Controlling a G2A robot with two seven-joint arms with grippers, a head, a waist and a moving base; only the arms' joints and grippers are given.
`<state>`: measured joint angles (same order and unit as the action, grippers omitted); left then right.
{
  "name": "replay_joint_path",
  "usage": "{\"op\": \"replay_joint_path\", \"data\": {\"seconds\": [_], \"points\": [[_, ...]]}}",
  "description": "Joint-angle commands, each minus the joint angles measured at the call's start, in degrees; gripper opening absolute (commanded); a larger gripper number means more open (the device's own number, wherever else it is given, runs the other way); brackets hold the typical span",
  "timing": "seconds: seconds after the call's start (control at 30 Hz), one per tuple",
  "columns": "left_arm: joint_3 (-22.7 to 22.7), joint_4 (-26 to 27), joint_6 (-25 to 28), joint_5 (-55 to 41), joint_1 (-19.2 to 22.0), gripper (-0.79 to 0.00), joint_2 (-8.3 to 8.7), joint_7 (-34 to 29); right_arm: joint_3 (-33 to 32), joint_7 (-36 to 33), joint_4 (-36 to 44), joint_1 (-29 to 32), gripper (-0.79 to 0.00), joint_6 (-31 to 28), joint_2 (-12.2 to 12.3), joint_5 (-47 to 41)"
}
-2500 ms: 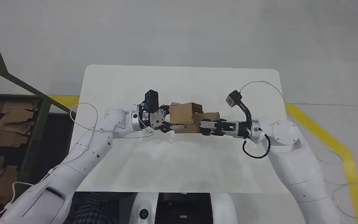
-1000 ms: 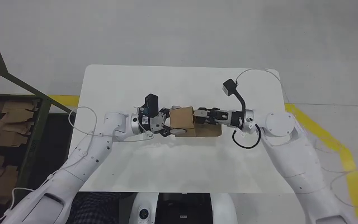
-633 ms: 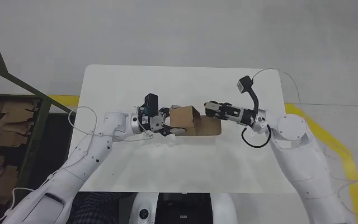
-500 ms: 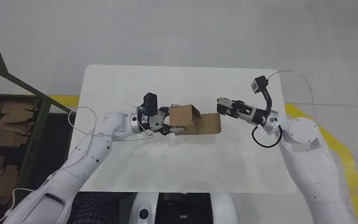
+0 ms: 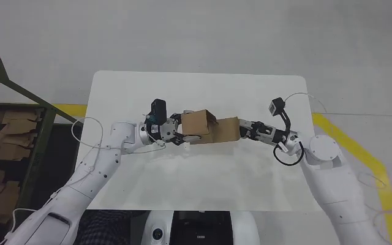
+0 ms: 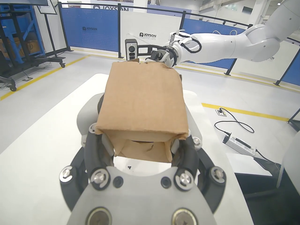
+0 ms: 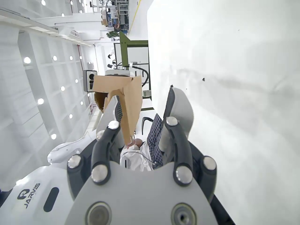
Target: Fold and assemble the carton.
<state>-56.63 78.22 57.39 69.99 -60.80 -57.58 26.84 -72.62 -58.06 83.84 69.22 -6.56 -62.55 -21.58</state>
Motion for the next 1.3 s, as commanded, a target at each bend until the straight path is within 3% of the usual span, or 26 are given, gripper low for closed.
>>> {"op": "replay_joint_path", "data": {"seconds": [0.0, 0.37, 0.97, 1.27], "points": [[-0.18, -0.03, 0.02, 0.00, -0.05, -0.394, -0.04, -0.08, 1.02, -1.54, -0.92, -0.82, -0.446, -1.23, -0.25, -1.97], [0.69, -1.59, 0.27, -0.67, 0.86, -0.397, -0.81, -2.08, 4.09, -6.33, -1.58, -3.59, -0.440, -3.18, -0.86, -5.74], [1.25, -2.40, -0.20, -0.29, 1.36, -0.397, -1.71, -4.61, 6.79, -7.10, -0.65, -5.51, -0.440, -3.85, -1.48, -8.11], [0.45, -1.84, 0.11, -0.27, 0.81, -0.400, -1.78, -4.78, 7.96, -6.82, -2.88, -6.65, -0.493, -3.46, -1.79, -8.57]]}}
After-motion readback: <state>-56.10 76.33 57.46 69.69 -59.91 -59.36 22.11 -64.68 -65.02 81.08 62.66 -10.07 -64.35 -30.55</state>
